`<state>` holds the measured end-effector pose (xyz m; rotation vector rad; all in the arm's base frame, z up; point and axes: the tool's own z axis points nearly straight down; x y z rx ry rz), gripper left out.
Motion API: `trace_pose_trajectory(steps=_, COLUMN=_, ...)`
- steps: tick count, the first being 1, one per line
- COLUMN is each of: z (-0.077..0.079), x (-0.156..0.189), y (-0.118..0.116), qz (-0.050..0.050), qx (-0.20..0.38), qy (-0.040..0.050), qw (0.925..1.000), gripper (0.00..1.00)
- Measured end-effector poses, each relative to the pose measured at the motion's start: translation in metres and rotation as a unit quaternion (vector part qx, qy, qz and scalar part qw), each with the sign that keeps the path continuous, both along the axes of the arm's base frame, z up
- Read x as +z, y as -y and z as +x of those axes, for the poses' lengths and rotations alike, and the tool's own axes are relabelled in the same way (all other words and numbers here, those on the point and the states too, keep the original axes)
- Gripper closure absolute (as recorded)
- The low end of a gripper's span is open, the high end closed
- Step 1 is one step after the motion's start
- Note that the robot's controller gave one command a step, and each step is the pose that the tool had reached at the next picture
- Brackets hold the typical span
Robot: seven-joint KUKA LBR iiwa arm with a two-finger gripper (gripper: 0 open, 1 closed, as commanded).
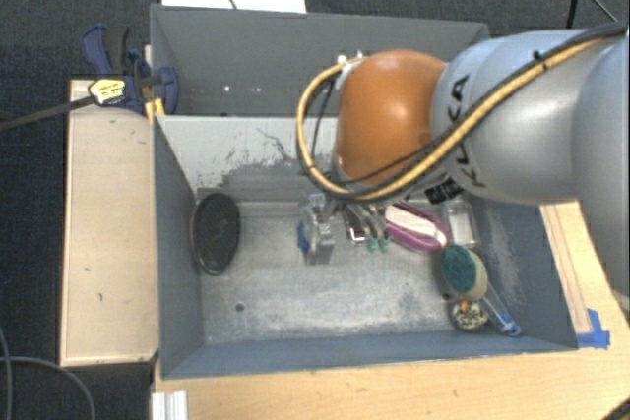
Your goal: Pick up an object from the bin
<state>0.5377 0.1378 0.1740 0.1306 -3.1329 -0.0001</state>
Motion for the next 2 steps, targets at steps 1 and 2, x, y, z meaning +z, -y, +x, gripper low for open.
trace_pose_trajectory(steps=1, z=0.032, x=-0.042, y=0.023, qz=0.001, qx=0.297, qy=0.0042, qw=0.9550, gripper=1.00)
trace_pose_trajectory(steps=2, z=0.046, x=0.094, y=0.020, qz=0.000, qx=0.289, qy=0.0094, qw=0.9572, gripper=1.00)
